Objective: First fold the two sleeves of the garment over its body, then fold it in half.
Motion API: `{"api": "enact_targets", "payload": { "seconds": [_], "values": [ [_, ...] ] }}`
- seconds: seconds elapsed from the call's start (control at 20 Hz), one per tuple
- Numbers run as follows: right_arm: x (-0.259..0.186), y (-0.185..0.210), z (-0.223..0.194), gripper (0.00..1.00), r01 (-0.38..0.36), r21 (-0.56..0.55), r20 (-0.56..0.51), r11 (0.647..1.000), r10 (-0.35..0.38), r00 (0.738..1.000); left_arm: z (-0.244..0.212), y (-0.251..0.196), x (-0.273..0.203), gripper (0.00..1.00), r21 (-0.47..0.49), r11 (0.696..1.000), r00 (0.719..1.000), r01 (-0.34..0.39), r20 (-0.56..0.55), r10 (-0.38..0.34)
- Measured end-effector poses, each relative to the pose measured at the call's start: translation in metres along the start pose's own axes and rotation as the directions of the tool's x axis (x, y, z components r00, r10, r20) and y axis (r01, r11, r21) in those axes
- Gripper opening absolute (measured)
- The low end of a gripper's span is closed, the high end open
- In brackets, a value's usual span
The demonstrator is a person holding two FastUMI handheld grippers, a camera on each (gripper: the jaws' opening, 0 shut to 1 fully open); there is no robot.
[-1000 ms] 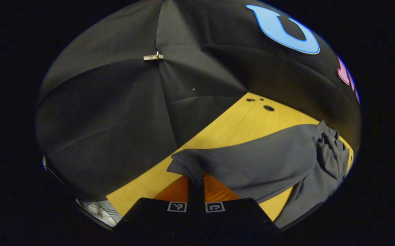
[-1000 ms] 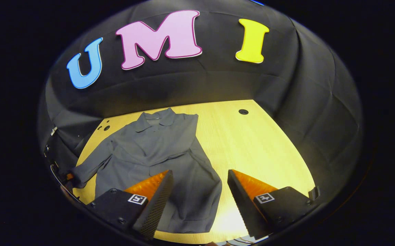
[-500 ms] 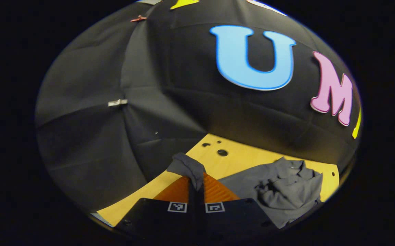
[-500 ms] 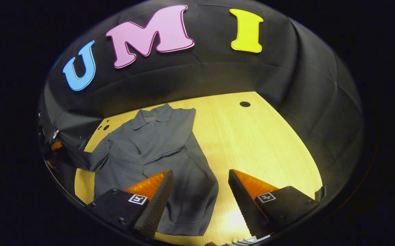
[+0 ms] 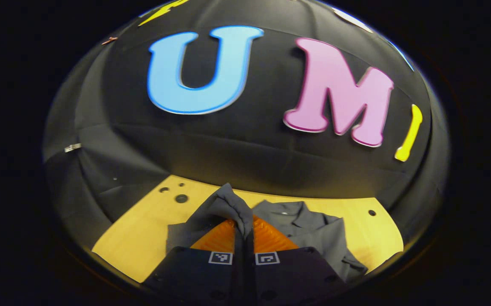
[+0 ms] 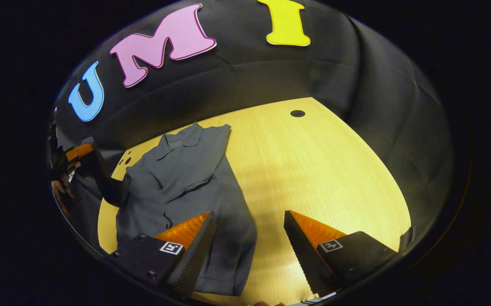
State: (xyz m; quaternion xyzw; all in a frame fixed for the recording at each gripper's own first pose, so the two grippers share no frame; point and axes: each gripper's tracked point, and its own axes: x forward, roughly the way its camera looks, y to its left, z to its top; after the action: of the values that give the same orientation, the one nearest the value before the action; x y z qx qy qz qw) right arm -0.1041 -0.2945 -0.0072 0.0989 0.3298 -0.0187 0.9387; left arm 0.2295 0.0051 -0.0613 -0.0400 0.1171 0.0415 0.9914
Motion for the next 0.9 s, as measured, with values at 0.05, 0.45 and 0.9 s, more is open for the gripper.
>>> {"api": "enact_targets", "payload": {
  "seconds": [0.05,0.45,0.9],
  "values": [
    [0.001,-0.002,-0.002,0.99,-0.007,0.008,-0.006,1.0,0.007,1.0,-0.004,-0.021,0.009,0.05,0.007,1.0,1.0,0.027,-0.009,-0.026],
    [0.002,-0.036,-0.011,0.99,0.025,0.043,-0.02,0.999,-0.024,1.0,-0.055,-0.155,0.045,0.05,-0.001,0.973,0.964,0.232,-0.134,-0.23],
    [-0.02,-0.051,-0.038,0.99,0.085,0.141,-0.041,0.986,-0.08,0.996,-0.136,-0.225,0.071,0.11,0.048,0.94,0.897,0.337,-0.32,-0.305]
  ]
}}
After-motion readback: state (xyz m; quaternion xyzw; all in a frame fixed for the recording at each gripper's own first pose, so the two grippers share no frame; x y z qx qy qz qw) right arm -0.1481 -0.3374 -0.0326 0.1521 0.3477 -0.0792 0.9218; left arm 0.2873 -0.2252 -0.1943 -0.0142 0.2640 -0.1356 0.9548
